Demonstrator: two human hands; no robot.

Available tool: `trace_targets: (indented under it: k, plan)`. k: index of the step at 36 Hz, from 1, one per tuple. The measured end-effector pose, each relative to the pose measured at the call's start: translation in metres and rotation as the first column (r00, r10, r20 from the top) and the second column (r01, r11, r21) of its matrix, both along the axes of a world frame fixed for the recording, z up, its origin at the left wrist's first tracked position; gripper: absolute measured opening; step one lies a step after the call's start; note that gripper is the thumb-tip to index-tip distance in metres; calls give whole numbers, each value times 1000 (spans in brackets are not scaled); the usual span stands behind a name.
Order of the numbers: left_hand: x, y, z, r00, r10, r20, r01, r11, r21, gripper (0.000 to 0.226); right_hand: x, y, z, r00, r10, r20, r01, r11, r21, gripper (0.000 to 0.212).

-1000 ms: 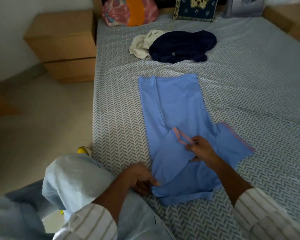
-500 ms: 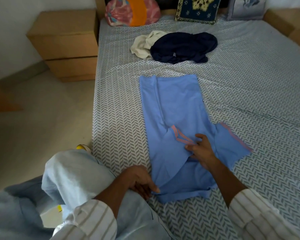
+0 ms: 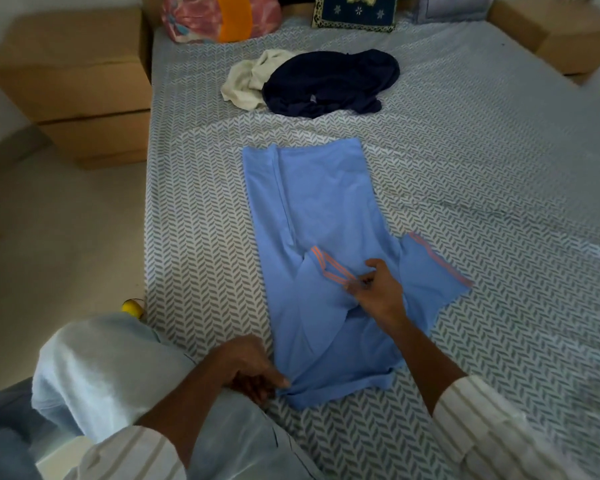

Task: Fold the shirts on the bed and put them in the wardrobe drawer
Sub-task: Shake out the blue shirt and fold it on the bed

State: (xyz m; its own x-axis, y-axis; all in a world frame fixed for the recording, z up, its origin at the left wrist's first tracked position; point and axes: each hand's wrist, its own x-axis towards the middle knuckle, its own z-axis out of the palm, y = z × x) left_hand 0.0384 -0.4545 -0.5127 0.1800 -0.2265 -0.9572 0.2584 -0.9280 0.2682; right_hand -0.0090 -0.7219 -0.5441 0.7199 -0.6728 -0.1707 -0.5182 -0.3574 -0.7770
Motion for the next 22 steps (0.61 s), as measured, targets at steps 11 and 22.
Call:
trace_targets:
  k: [11, 22]
  plan:
    - [32, -62, 10, 615, 137, 777, 266, 891, -368, 31, -76, -111, 20, 794, -597, -114, 581, 800, -150, 63]
    - [32, -119, -21, 819, 381, 429, -101, 831, -546, 14, -50, -115, 28, 795, -599, 99, 558, 785, 270, 29]
